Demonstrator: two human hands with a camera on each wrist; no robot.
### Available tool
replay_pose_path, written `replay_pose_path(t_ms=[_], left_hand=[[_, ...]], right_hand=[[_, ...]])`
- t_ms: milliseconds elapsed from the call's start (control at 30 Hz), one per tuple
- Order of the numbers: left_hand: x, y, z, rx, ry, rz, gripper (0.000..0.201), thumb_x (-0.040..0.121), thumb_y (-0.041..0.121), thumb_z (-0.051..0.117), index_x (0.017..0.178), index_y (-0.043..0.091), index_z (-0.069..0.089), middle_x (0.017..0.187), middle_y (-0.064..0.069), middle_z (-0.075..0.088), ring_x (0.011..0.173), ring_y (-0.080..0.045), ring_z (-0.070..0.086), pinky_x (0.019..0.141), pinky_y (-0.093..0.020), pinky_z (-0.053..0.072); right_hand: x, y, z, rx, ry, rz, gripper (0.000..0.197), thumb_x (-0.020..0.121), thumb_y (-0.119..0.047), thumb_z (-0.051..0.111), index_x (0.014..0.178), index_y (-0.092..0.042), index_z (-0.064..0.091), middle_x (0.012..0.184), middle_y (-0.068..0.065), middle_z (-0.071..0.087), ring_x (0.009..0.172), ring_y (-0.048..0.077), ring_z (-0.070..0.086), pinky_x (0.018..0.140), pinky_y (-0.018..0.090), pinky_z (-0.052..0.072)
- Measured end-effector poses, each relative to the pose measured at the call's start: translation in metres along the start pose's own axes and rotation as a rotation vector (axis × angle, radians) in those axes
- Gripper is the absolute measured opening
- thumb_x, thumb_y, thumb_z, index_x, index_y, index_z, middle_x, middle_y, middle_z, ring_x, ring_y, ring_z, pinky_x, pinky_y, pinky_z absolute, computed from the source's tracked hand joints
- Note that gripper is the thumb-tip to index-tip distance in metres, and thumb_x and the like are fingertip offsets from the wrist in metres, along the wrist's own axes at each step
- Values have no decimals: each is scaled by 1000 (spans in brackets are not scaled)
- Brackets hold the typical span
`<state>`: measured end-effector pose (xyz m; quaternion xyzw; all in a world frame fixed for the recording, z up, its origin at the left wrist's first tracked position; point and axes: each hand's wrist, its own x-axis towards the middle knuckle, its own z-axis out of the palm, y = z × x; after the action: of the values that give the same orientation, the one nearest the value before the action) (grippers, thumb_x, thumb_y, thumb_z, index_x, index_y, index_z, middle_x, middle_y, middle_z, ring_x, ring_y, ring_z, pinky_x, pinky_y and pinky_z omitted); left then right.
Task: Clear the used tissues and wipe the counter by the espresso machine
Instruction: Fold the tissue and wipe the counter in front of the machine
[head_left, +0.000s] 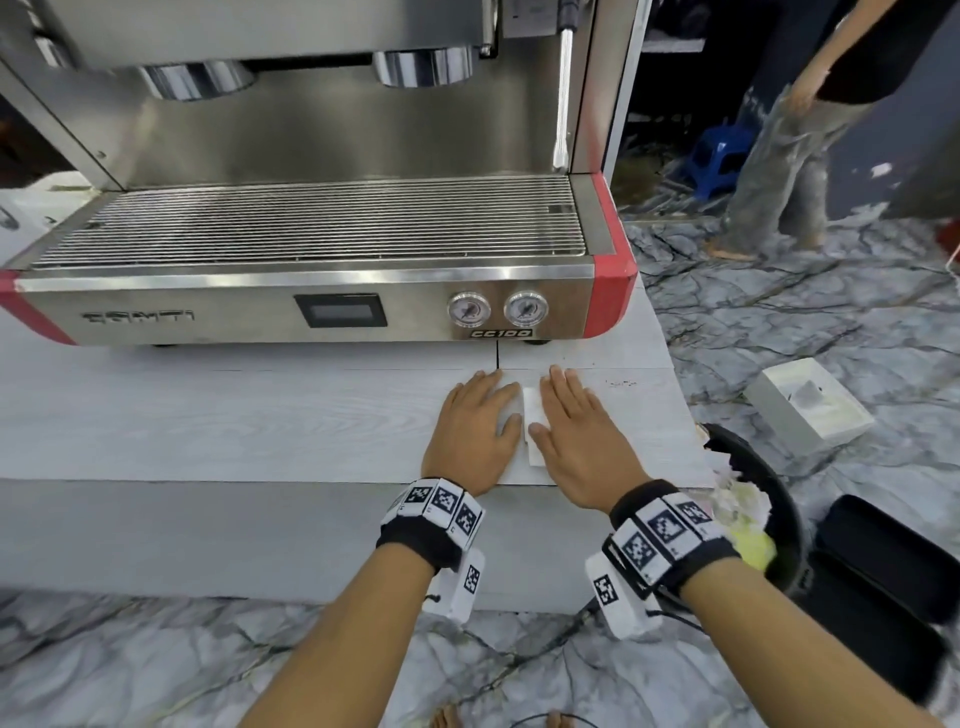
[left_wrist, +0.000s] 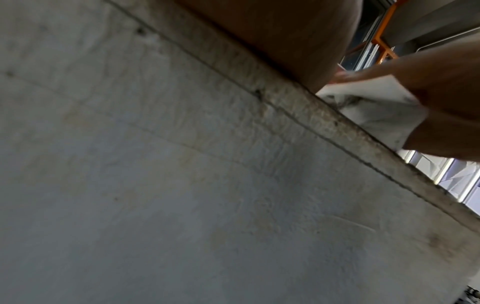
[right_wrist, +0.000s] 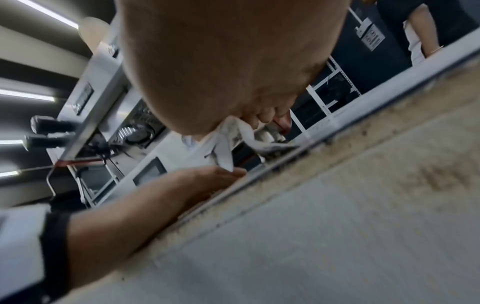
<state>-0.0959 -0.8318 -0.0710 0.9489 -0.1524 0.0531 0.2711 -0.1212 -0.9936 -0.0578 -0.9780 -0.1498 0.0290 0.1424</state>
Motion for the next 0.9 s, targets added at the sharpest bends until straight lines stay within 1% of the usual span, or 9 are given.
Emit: replay_pose_path(t_ms=[233,400,467,533,600,667,733,833,900], left_hand=[[-1,1,-1,-27,12,-21,47,91,29,43,136,18,47,150,-2,38,141,-17,26,119,-33,13],[0,4,-5,-72,44,-45,42,92,20,47,133,16,50,147,-3,41,139,-17,29,117,-28,15],[0,4,-5,-89,53,-61,41,92,17,46,133,14,51,146,-2,42,139,-16,30,116,-26,15],[-1,3,-4,-114,60,-80,41,92,14,45,132,14,52,146,-2,43,138,-16,30,116,-24,15],[-1,2,-3,-131,74,-100,41,92,12,43,131,14,53,145,-1,44,138,-15,31,116,-23,17],[0,1,-2,-139,93,-105,41,91,9,43,130,14,54,144,-1,45,138,-14,32,115,-21,18],[-1,1,-1,-135,106,-109,42,90,7,43,130,14,54,143,-1,46,137,-14,32,114,-19,18],[0,1,-1,-109,106,-103,43,90,10,44,132,15,52,144,-1,45,138,-14,31,112,-17,14],[-1,1,0,-96,105,-96,43,91,11,43,133,15,51,145,-1,44,139,-14,30,112,-16,12]], right_hand=[[14,-3,6,-112,49,50,77,88,-45,3,147,0,22,157,18,14,147,32,10,118,47,3],[15,-9,4,-69,102,-10,56,97,-24,32,148,-4,21,159,14,7,147,30,8,118,43,7],[14,-12,8,-44,74,-28,55,98,-28,24,147,-3,24,159,15,10,147,31,11,118,41,9],[14,-14,12,-61,41,-24,68,93,-39,7,147,-2,23,157,18,15,146,32,14,118,41,8],[20,-15,14,-80,23,-20,76,88,-45,-1,148,-2,18,158,18,14,146,32,11,119,41,5],[28,-13,12,-94,11,2,76,88,-47,-2,150,-5,13,159,15,8,147,30,5,119,40,2],[35,-9,11,-120,3,21,67,94,-45,7,151,-9,10,160,11,4,148,28,2,119,41,1],[42,-3,9,-145,8,35,73,88,-48,-2,151,-13,12,160,11,6,147,28,4,119,42,3],[46,3,8,-116,5,56,70,89,-46,1,151,-16,13,160,12,7,148,28,4,119,42,3]])
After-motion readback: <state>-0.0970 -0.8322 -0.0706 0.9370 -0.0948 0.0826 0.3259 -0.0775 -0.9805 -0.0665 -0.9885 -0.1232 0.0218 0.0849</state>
